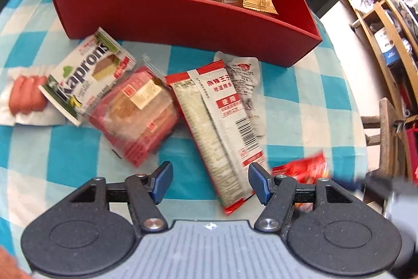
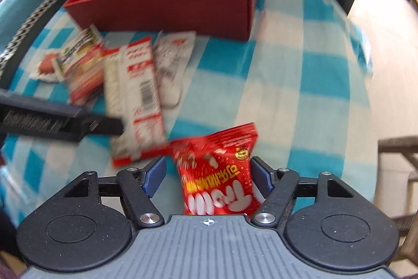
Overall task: Organize snacks
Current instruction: 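Grasp the red Trolli bag with the right tool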
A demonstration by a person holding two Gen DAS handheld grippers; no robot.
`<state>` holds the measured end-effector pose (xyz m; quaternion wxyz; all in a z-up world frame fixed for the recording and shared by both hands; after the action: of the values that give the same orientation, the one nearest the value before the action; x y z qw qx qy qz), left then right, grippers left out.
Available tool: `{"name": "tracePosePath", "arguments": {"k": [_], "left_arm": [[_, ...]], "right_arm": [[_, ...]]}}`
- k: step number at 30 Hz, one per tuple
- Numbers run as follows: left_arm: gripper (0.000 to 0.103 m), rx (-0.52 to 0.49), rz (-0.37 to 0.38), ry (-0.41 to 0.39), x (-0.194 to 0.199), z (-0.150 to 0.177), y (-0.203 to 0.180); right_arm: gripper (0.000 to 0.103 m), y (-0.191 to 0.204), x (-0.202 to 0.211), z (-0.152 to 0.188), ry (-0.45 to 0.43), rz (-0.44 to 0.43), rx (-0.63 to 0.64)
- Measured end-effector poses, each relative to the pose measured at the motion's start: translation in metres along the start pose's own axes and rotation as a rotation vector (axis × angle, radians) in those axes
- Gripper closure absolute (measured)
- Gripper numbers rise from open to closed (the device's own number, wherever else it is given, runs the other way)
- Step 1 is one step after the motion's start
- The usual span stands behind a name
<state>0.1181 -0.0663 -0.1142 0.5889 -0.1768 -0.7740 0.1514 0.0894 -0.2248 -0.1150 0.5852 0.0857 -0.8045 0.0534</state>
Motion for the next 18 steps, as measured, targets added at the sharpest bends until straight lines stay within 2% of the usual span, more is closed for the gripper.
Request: {"name": "tracePosePath", "arguments": {"k": [2, 4, 9, 11, 13, 14, 16, 18], "left_arm": [[0.007, 0.02, -0.009, -0.009, -0.007, -0.003, -0.003], [0.001, 0.028, -0.036, -0.046, -0.011, -0.007, -0.009], [0.0, 0.055, -0.133, -0.151, -0.024, -0.019, -0.016], [0.0, 0.014, -0.174, -0.148, -0.028, -0.017, -0.022], [0.0, -0.051, -0.199, -0.14, -0.028, -0.012, -0.024], [0.0, -0.081, -0.206, -0.136, -0.026, -0.01, -0.024], [0.009, -0.13, -0.222, -0.124, -0.02, -0.004, -0.02], [0.012, -0.173, -0.228, -0.09, -0.015, 0.005, -0.015]], "right_arm": [[0.026, 0.001, 0.007, 0.013, 0.003, 0.001, 0.013], [0.023, 0.002, 0.011, 0.018, -0.014, 0.01, 0.026], [0.02, 0.004, 0.002, 0.009, -0.064, 0.092, 0.091], [0.028, 0.007, -0.004, 0.006, -0.079, 0.145, 0.145], [0.032, 0.008, -0.007, 0.006, -0.073, 0.152, 0.164], [0.037, 0.008, -0.006, 0.006, -0.072, 0.145, 0.164], [0.039, 0.006, -0.004, 0.009, -0.071, 0.143, 0.159], [0.039, 0.005, -0.002, 0.013, -0.064, 0.129, 0.152]]}}
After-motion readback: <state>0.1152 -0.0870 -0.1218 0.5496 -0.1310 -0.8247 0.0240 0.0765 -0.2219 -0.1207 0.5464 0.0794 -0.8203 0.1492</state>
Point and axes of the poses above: each gripper's, at about its wrist camera, not at the fingertips, and x roughly against the way its jaws point, y to its left, z to its underside, the point moved 8 cm from there along -x, roughly the way its jaws point, and after that the axes turned 9 degrees about z, right-handed, at the moved point
